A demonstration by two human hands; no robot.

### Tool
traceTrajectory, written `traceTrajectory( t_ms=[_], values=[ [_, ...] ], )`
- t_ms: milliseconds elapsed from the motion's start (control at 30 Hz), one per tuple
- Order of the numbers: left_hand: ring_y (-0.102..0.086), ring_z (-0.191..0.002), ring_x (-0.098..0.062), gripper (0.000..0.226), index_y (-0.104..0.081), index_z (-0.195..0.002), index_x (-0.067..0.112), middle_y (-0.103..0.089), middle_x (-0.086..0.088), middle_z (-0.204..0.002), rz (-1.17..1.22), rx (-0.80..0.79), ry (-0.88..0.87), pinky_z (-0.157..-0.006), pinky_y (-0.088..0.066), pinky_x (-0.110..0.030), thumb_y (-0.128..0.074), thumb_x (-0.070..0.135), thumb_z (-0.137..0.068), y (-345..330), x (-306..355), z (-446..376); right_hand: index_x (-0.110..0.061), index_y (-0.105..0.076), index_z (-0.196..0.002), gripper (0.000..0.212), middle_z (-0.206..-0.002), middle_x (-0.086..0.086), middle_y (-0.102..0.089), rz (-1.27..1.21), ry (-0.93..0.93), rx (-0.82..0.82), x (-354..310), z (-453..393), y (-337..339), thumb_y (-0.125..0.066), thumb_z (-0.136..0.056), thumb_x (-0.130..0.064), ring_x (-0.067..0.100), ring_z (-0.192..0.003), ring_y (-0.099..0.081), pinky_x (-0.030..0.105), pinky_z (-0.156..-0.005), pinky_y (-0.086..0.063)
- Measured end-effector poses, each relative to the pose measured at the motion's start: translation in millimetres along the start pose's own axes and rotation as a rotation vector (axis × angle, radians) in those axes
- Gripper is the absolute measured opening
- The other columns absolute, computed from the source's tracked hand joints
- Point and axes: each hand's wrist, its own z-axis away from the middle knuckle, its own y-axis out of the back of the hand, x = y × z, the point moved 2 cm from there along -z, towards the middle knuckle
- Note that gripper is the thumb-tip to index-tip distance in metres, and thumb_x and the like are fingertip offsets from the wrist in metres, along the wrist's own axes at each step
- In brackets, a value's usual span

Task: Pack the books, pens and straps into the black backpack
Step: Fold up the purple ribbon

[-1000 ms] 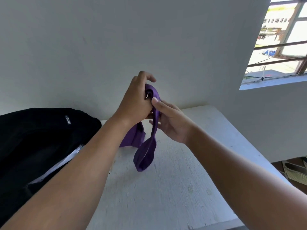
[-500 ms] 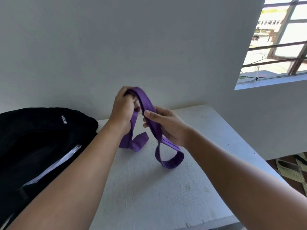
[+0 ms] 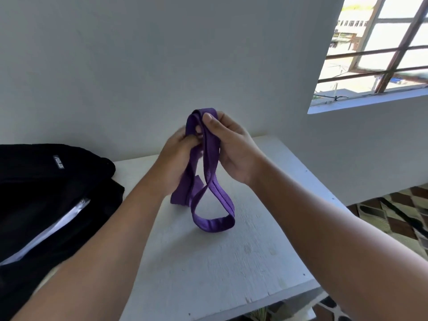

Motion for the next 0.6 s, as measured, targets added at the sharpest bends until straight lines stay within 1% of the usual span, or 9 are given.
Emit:
traceTrajectory(
  t_ms=[67,133,200,267,333,400,500,533,600],
  values=[
    [-0.054,-0.092,-0.030,0.022,-0.065,-0.111,0.005,-0.059,-0.017,-0.097,0.017,0.043,0.062,-0.084,-0.049,-0.042,-0.052,0.011,-0.094,0.2,-14.8,3.2,-0.005,-0.066,-0.114,0.015,-0.090,0.007,-0.071,0.031,-0.007,0.029,3.2,2.9,5.6,-0.060,-0.106,-0.016,0.016,-0.076,-0.068,0.027,-0.069,-0.059],
    [-0.051,-0.079,-0.027,0.015,-0.063,-0.107,0.006,-0.055,-0.015,-0.085,0.058,0.139,0.055,-0.073,-0.046,-0.038,-0.051,0.011,-0.100,-1.1,-10.6,0.6,-0.006,-0.069,-0.110,0.014,-0.090,0.007,-0.072,0.038,-0.005,0.035,5.2,7.2,5.6,-0.060,-0.106,-0.016,0.014,-0.074,-0.069,0.024,-0.066,-0.057],
    [-0.051,-0.066,-0.019,0.016,-0.064,-0.092,0.012,-0.054,-0.008,-0.072,0.067,0.193,0.019,-0.063,-0.044,-0.031,-0.049,0.011,-0.100,-4.7,5.5,-6.1,-0.010,-0.071,-0.104,0.012,-0.090,0.005,-0.072,0.028,0.004,0.032,2.8,8.7,1.3,-0.061,-0.105,-0.016,0.012,-0.077,-0.069,0.019,-0.068,-0.055],
    [-0.062,-0.078,-0.021,0.020,-0.067,-0.090,0.014,-0.064,-0.009,-0.082,0.079,0.159,-0.010,-0.072,-0.052,-0.035,-0.049,0.018,-0.096,-12.7,24.9,-11.7,-0.012,-0.070,-0.102,0.011,-0.090,0.002,-0.073,0.005,0.013,0.030,-6.3,5.8,-6.9,-0.060,-0.105,-0.017,0.010,-0.078,-0.070,0.017,-0.069,-0.055],
    [-0.066,-0.093,-0.022,0.025,-0.066,-0.098,0.012,-0.066,-0.010,-0.096,0.126,0.096,0.003,-0.080,-0.055,-0.034,-0.047,0.029,-0.097,-20.2,42.4,-11.9,-0.012,-0.070,-0.103,0.011,-0.091,0.002,-0.072,-0.020,0.039,0.014,-20.0,-1.0,-17.9,-0.061,-0.105,-0.018,0.010,-0.080,-0.071,0.017,-0.069,-0.056],
    [-0.067,-0.095,-0.018,0.033,-0.064,-0.097,0.014,-0.065,-0.007,-0.097,0.196,0.016,-0.011,-0.077,-0.057,-0.030,-0.039,0.034,-0.103,-23.1,53.8,-10.2,-0.008,-0.070,-0.107,0.013,-0.093,0.005,-0.071,-0.016,0.079,-0.007,-32.9,-8.9,-28.7,-0.064,-0.104,-0.019,0.014,-0.085,-0.070,0.023,-0.075,-0.059],
    [-0.058,-0.101,-0.024,0.032,-0.062,-0.108,0.011,-0.058,-0.010,-0.102,0.308,-0.086,-0.041,-0.084,-0.050,-0.035,-0.038,0.029,-0.098,-23.7,57.6,-3.6,-0.001,-0.069,-0.120,0.025,-0.098,0.010,-0.072,-0.060,0.119,0.017,-40.9,-18.6,-35.3,-0.066,-0.103,-0.018,0.018,-0.088,-0.071,0.029,-0.080,-0.060],
    [-0.055,-0.103,-0.027,0.030,-0.060,-0.112,0.010,-0.055,-0.012,-0.105,0.297,-0.108,-0.050,-0.088,-0.046,-0.039,-0.041,0.025,-0.095,-23.2,55.6,-2.7,-0.001,-0.069,-0.122,0.027,-0.099,0.011,-0.071,-0.071,0.118,0.031,-39.7,-20.0,-35.0,-0.067,-0.102,-0.018,0.020,-0.089,-0.070,0.030,-0.081,-0.060],
    [-0.054,-0.094,-0.027,0.031,-0.058,-0.113,0.011,-0.053,-0.012,-0.100,0.156,-0.108,-0.063,-0.083,-0.043,-0.041,-0.047,0.014,-0.084,-22.7,49.1,-2.8,-0.003,-0.072,-0.117,0.023,-0.096,0.010,-0.069,-0.052,0.104,0.050,-31.6,-19.9,-32.4,-0.069,-0.101,-0.020,0.022,-0.089,-0.065,0.030,-0.076,-0.057]
  ],
)
